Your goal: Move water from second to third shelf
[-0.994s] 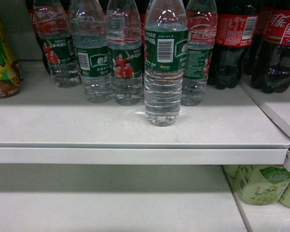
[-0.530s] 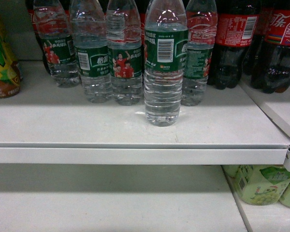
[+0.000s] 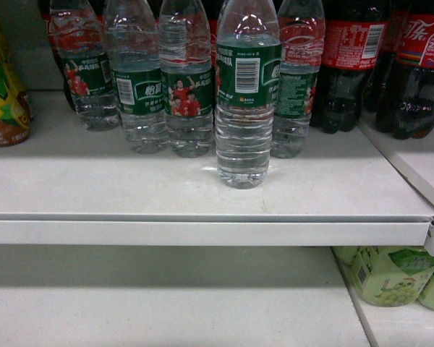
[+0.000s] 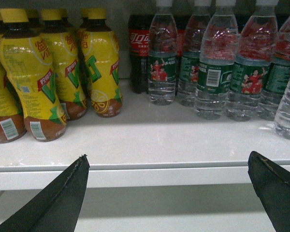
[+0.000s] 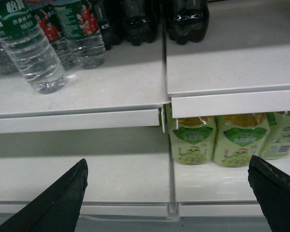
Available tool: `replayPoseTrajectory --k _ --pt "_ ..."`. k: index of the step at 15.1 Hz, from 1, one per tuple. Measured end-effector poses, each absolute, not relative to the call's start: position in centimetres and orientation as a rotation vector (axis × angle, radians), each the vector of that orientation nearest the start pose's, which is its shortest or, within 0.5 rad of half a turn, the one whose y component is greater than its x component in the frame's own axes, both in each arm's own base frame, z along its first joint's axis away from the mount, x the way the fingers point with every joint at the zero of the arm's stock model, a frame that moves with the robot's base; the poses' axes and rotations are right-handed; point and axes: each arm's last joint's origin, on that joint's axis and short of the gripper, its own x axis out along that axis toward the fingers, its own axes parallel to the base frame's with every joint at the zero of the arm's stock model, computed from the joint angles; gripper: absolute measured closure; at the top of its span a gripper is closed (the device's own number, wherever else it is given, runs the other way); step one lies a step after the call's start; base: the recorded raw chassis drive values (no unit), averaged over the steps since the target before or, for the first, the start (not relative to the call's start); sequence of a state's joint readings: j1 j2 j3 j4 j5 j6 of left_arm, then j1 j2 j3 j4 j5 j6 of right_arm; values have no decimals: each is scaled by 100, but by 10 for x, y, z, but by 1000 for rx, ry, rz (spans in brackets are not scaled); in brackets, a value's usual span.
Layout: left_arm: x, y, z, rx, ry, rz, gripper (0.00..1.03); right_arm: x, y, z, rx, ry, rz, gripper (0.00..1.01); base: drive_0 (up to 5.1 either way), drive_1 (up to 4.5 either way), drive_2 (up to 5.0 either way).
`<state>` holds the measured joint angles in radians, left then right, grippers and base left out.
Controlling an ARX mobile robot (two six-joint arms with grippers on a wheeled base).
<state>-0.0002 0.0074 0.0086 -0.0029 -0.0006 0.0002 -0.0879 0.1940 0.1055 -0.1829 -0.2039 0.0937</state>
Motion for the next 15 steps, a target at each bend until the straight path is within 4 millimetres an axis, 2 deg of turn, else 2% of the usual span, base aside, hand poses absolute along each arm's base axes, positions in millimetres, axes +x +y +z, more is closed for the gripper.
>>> replayPoseTrajectory --k 5,7,8,9,10,12,13,15 --pt "98 0 166 0 2 0 5 114 -4 187 153 219 155 3 0 0 0" --pt "98 0 166 0 2 0 5 127 -9 208 146 156 144 3 0 0 0" --pt "98 0 166 0 2 0 5 182 -10 247 130 109 172 3 0 0 0" --pt "98 0 166 0 2 0 5 213 24 235 58 155 287 3 0 0 0" --pt "98 0 166 0 2 0 5 228 64 201 -7 208 414 3 0 0 0" --pt "98 0 166 0 2 1 5 235 83 184 -21 242 448 3 0 0 0" --pt "98 0 166 0 2 0 5 238 92 181 -20 248 478 3 0 0 0" --pt "98 0 166 0 2 0 5 239 97 181 -22 241 488 3 0 0 0"
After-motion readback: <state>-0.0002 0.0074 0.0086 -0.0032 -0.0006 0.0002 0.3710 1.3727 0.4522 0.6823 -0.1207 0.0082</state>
